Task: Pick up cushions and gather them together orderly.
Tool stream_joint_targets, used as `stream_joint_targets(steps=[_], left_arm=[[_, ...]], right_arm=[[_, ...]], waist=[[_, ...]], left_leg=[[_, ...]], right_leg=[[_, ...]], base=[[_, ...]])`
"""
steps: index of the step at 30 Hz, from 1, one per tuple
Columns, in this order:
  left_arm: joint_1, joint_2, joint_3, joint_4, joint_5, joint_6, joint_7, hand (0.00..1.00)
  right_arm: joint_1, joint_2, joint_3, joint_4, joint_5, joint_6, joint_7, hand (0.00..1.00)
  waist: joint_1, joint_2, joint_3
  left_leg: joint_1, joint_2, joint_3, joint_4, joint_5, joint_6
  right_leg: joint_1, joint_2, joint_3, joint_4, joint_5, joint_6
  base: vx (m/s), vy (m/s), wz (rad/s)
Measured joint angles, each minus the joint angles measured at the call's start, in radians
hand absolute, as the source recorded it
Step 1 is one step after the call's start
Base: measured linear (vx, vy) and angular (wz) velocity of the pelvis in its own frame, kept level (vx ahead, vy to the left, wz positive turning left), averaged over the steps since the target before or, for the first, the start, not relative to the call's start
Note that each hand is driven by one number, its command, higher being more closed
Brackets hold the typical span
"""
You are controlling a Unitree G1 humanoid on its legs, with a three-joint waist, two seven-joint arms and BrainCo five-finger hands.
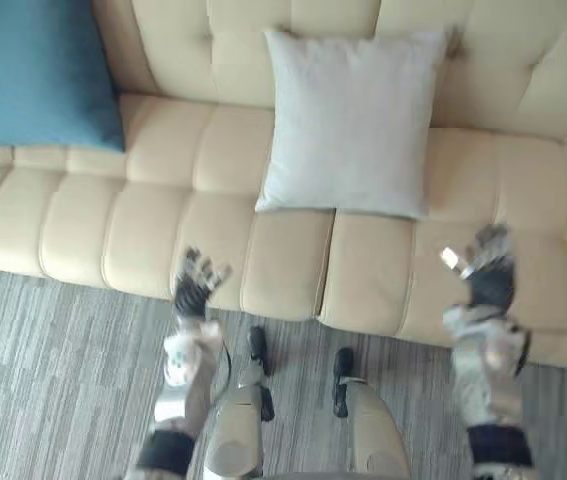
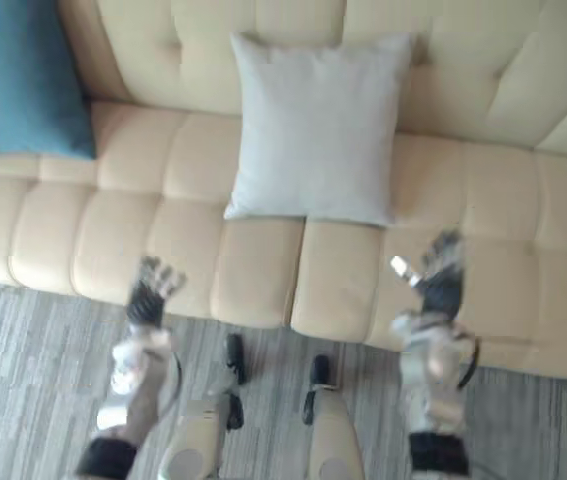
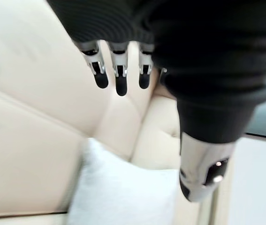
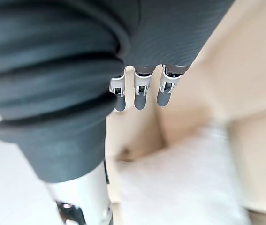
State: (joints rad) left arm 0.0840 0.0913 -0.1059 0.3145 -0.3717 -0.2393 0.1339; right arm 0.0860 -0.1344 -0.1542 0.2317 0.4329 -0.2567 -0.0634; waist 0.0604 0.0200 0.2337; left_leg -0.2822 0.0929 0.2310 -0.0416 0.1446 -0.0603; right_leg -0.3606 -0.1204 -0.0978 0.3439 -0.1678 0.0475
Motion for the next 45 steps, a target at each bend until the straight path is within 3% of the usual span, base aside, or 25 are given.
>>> stream_joint_targets(steps=[3, 8, 11, 16, 18, 20, 21, 22, 23, 25, 26, 27, 29, 30, 31, 32, 33, 34, 35, 36, 37, 38, 39, 42, 45], left_arm=[[0.054, -0.039, 0.026, 0.2, 0.1, 0.022, -0.049, 0.0], [0.062, -0.073, 0.129, 0.466, 0.222, 0.056, -0.057, 0.0], [0.064, -0.074, 0.164, 0.518, 0.237, 0.061, -0.05, 0.0], [0.044, -0.074, 0.204, 0.594, 0.273, 0.072, -0.05, 0.0], [0.036, -0.07, 0.204, 0.602, 0.273, 0.073, -0.05, 0.0], [0.003, -0.078, 0.209, 0.604, 0.279, 0.08, -0.049, 0.0], [-0.002, -0.09, 0.219, 0.602, 0.29, 0.08, -0.051, 0.0], [-0.004, -0.098, 0.238, 0.6, 0.301, 0.082, -0.05, 0.0], [-0.013, -0.096, 0.238, 0.599, 0.302, 0.088, -0.049, 0.0], [-0.008, -0.082, 0.239, 0.594, 0.301, 0.093, -0.049, 0.0], [-0.008, -0.079, 0.24, 0.589, 0.301, 0.095, -0.048, 0.0], [-0.009, -0.075, 0.245, 0.574, 0.301, 0.097, -0.049, 0.0], [-0.007, -0.099, 0.244, 0.571, 0.3, 0.099, -0.048, 0.0], [0.001, -0.113, 0.237, 0.564, 0.3, 0.098, -0.048, 0.0], [0.003, -0.114, 0.235, 0.563, 0.3, 0.098, -0.048, 0.0], [0.005, -0.119, 0.213, 0.572, 0.3, 0.098, -0.044, 0.0], [0.002, -0.119, 0.203, 0.58, 0.301, 0.098, -0.043, 0.0], [-0.003, -0.115, 0.194, 0.587, 0.302, 0.098, -0.044, 0.0], [-0.006, -0.113, 0.194, 0.59, 0.302, 0.098, -0.044, 0.0], [-0.029, -0.105, 0.207, 0.586, 0.307, 0.098, -0.046, 0.0], [-0.036, -0.105, 0.221, 0.587, 0.31, 0.099, -0.044, 0.0], [-0.044, -0.104, 0.242, 0.587, 0.311, 0.099, -0.044, 0.0], [-0.045, -0.104, 0.246, 0.594, 0.312, 0.1, -0.045, 0.0], [-0.054, -0.105, 0.269, 0.603, 0.312, 0.103, -0.051, 0.0], [-0.043, -0.112, 0.278, 0.623, 0.311, 0.117, -0.051, 0.0]], right_arm=[[0.09, 0.073, 0.003, 0.195, -0.012, 0.02, 0.031, 0.0], [0.146, 0.114, 0.0, 0.437, -0.093, 0.058, 0.051, 0.0], [0.151, 0.13, -0.001, 0.508, -0.119, 0.068, 0.053, 0.0], [0.076, 0.138, 0.001, 0.582, -0.143, 0.088, 0.052, 0.0], [0.054, 0.138, 0.002, 0.587, -0.158, 0.091, 0.051, 0.0], [0.036, 0.134, 0.0, 0.59, -0.158, 0.093, 0.044, 0.0], [0.024, 0.134, 0.0, 0.589, -0.158, 0.097, 0.042, 0.0], [0.029, 0.138, 0.001, 0.592, -0.159, 0.106, 0.042, 0.0], [0.04, 0.138, 0.001, 0.597, -0.159, 0.109, 0.043, 0.0], [0.043, 0.139, 0.001, 0.616, -0.159, 0.109, 0.043, 0.0], [0.044, 0.139, 0.0, 0.618, -0.159, 0.109, 0.044, 0.0], [0.04, 0.135, -0.007, 0.626, -0.159, 0.111, 0.043, 0.0], [0.026, 0.12, -0.037, 0.638, -0.159, 0.113, 0.04, 0.0], [0.024, 0.107, -0.054, 0.653, -0.159, 0.113, 0.03, 0.0], [0.023, 0.105, -0.055, 0.655, -0.159, 0.113, 0.029, 0.0], [0.016, 0.088, -0.057, 0.673, -0.158, 0.113, 0.022, 0.0], [0.012, 0.082, -0.059, 0.687, -0.158, 0.112, 0.021, 0.0], [0.004, 0.084, -0.069, 0.71, -0.158, 0.114, 0.02, 0.0], [0.004, 0.086, -0.073, 0.719, -0.158, 0.115, 0.02, 0.0], [0.002, 0.094, -0.101, 0.744, -0.158, 0.123, 0.019, 0.0], [-0.005, 0.107, -0.113, 0.745, -0.158, 0.125, 0.018, 0.0], [-0.009, 0.106, -0.119, 0.735, -0.157, 0.125, 0.017, 0.0], [-0.004, 0.102, -0.119, 0.722, -0.157, 0.123, 0.019, 0.0], [0.035, 0.114, -0.129, 0.725, -0.157, 0.131, 0.019, 0.0], [0.078, 0.14, -0.16, 0.728, -0.157, 0.142, 0.018, 0.0]], waist=[[-0.003, -0.001, -0.057], [-0.004, -0.014, -0.123], [-0.005, -0.023, -0.148], [0.006, -0.032, -0.148], [0.003, -0.034, -0.142], [0.003, -0.042, -0.128], [0.01, -0.034, -0.126], [0.002, -0.043, -0.122], [0.003, -0.057, -0.127], [0.005, -0.086, -0.145], [0.005, -0.097, -0.147], [0.017, -0.113, -0.153], [0.038, -0.055, -0.157], [0.047, -0.029, -0.158], [0.049, -0.025, -0.159], [0.05, 0.003, -0.157], [0.048, 0.015, -0.156], [0.045, 0.018, -0.154], [0.043, 0.014, -0.152], [0.039, -0.009, -0.131], [0.041, -0.02, -0.12], [0.047, -0.042, -0.109], [0.044, -0.042, -0.107], [0.035, -0.047, -0.105], [0.003, -0.047, -0.121]], left_leg=[[0.087, 0.001, 0.005, -0.009, -0.018, -0.001], [0.189, 0.004, 0.009, -0.04, -0.029, -0.003], [0.222, 0.005, 0.023, -0.06, -0.029, -0.003], [0.318, 0.004, 0.144, -0.06, -0.058, -0.006], [0.324, 0.005, 0.171, -0.039, -0.079, -0.005], [0.287, 0.036, 0.191, 0.045, -0.115, 0.015], [0.276, 0.052, 0.2, 0.053, -0.122, 0.026], [0.265, 0.049, 0.192, 0.082, -0.127, 0.033], [0.256, 0.045, 0.174, 0.112, -0.133, 0.043], [0.203, 0.036, 0.134, 0.187, -0.131, 0.04], [0.179, 0.035, 0.125, 0.214, -0.129, 0.038], [0.131, 0.043, 0.109, 0.267, -0.128, 0.038], [0.099, 0.083, 0.075, 0.265, -0.097, 0.026], [0.087, 0.099, 0.057, 0.25, -0.06, 0.02], [0.085, 0.101, 0.056, 0.247, -0.055, 0.019], [0.055, 0.115, 0.028, 0.192, 0.014, -0.004], [0.047, 0.12, 0.012, 0.156, 0.061, -0.006], [0.035, 0.119, -0.01, 0.068, 0.185, -0.024], [0.037, 0.113, -0.021, 0.022, 0.25, -0.03], [0.024, 0.097, -0.031, 0.077, 0.196, -0.078], [0.018, 0.086, -0.038, 0.171, 0.088, -0.058], [0.021, 0.064, -0.047, 0.319, -0.066, -0.039], [0.012, 0.061, -0.049, 0.443, -0.165, -0.023], [0.029, 0.096, -0.057, 0.732, -0.322, -0.019], [0.104, 0.109, -0.047, 0.687, -0.416, -0.04]], right_leg=[[0.103, 0.005, -0.004, -0.05, -0.004, 0.007], [0.22, 0.015, -0.005, -0.132, 0.012, 0.014], [0.251, 0.02, 0.003, -0.165, 0.026, 0.015], [0.288, 0.034, 0.13, -0.188, 0.068, 0.03], [0.28, 0.034, 0.143, -0.159, 0.071, 0.036], [0.226, 0.04, 0.096, -0.087, 0.111, 0.077], [0.209, 0.026, 0.059, 0.001, 0.077, 0.046], [0.167, -0.024, -0.006, 0.274, -0.003, 0.029], [0.177, -0.062, -0.012, 0.449, -0.032, 0.051], [0.225, -0.098, 0.04, 0.593, -0.029, 0.102], [0.244, -0.102, 0.067, 0.586, -0.013, 0.125], [0.309, -0.082, 0.107, 0.473, -0.032, 0.188], [0.38, -0.007, 0.104, 0.306, -0.101, 0.135], [0.43, 0.021, 0.098, 0.197, -0.132, 0.089], [0.435, 0.024, 0.098, 0.181, -0.137, 0.089], [0.448, 0.055, 0.07, 0.089, -0.163, 0.08], [0.445, 0.071, 0.051, 0.069, -0.163, 0.08], [0.428, 0.088, 0.025, 0.046, -0.157, 0.07], [0.425, 0.087, 0.012, 0.033, -0.152, 0.063], [0.426, 0.071, -0.039, 0.005, -0.148, 0.049], [0.422, 0.057, -0.057, 0.002, -0.145, -0.003], [0.413, 0.03, -0.059, -0.001, -0.154, -0.025], [0.412, 0.023, -0.054, -0.02, -0.153, -0.026], [0.396, 0.004, -0.059, -0.012, -0.148, -0.022], [0.395, -0.004, -0.057, -0.025, -0.129, 0.013]], base=[[0.07, 0.0, -0.07], [0.07, 0.012, -0.05], [0.06, 0.028, -0.15], [0.03, 0.034, -0.71], [-0.02, 0.017, -0.55], [-0.1, -0.016, -0.29], [-0.11, -0.036, 0.02], [-0.13, -0.11, 0.25], [-0.12, -0.127, 0.4], [-0.09, -0.162, 0.49], [-0.11, -0.232, 0.42], [-0.11, -0.22, 0.19], [-0.21, -0.205, 0.1], [-0.23, -0.16, 0.1], [-0.25, -0.192, 0.24], [-0.32, -0.195, 0.29], [-0.44, -0.232, 0.57], [-0.41, -0.182, 0.53], [-0.37, -0.153, 0.64], [-0.24, -0.104, 0.29], [-0.28, -0.093, -0.16], [-0.21, -0.05, -0.65], [-0.21, -0.003, -0.68], [-0.19, 0.112, -0.44], [-0.15, 0.249, -0.04]])
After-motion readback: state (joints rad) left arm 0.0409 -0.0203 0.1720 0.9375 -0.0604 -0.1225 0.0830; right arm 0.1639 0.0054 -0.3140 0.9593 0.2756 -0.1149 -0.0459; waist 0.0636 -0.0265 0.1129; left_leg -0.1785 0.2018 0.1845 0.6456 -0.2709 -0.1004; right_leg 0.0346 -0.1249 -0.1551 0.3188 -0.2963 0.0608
